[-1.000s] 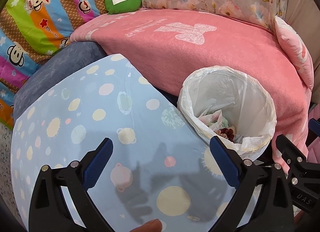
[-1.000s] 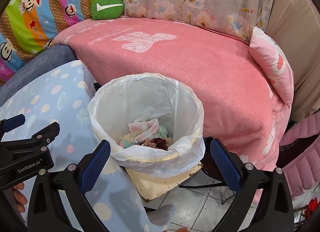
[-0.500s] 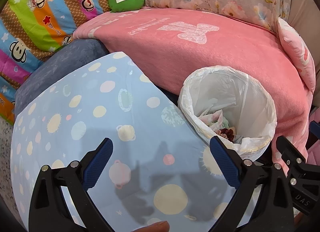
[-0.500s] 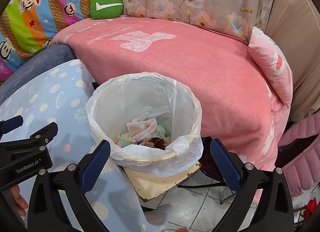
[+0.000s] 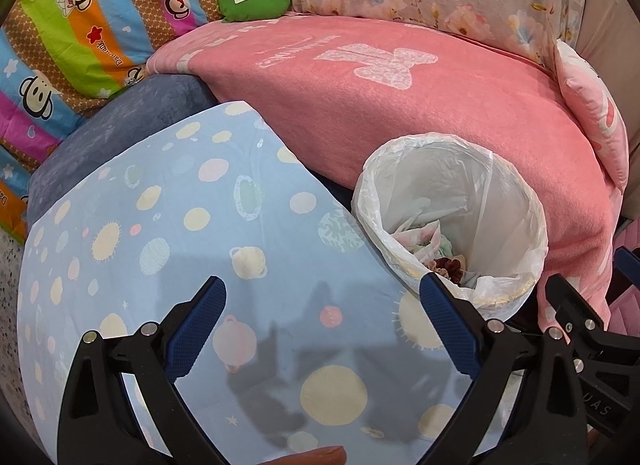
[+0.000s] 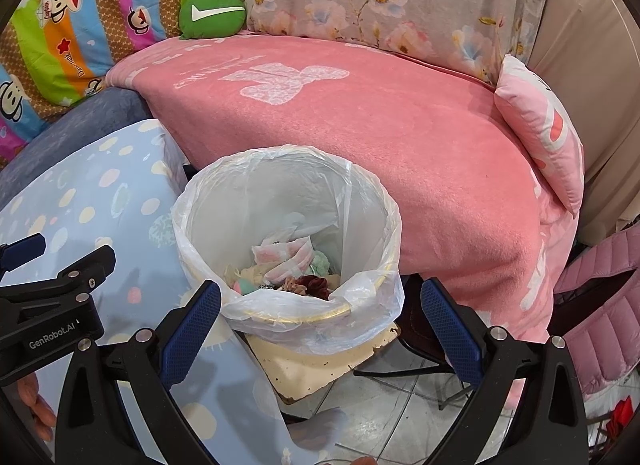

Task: Collect trash

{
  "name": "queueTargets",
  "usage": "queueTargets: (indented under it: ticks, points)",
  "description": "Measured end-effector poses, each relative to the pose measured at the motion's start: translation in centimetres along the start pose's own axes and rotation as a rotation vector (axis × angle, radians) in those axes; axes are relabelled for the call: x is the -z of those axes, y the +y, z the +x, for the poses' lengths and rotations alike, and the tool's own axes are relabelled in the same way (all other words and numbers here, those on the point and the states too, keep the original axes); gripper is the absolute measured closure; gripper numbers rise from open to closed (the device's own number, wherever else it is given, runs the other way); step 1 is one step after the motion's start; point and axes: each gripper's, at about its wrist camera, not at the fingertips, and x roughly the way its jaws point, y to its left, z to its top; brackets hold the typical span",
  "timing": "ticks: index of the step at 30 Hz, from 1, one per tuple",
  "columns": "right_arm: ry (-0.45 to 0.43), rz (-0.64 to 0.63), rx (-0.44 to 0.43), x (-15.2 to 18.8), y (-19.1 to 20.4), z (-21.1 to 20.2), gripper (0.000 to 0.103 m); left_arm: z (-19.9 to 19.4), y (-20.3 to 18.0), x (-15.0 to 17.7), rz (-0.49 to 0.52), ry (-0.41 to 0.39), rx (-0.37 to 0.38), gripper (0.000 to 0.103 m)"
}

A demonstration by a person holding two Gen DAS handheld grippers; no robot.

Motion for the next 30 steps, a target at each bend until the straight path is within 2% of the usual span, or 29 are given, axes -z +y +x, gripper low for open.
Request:
queueTargets:
  ticks: [30]
  points:
    - [0.005, 0.004, 0.007, 0.59, -0.12, 0.0, 0.007, -0.25, -0.59, 0.43, 0.018, -0.01, -0.014, 0.01]
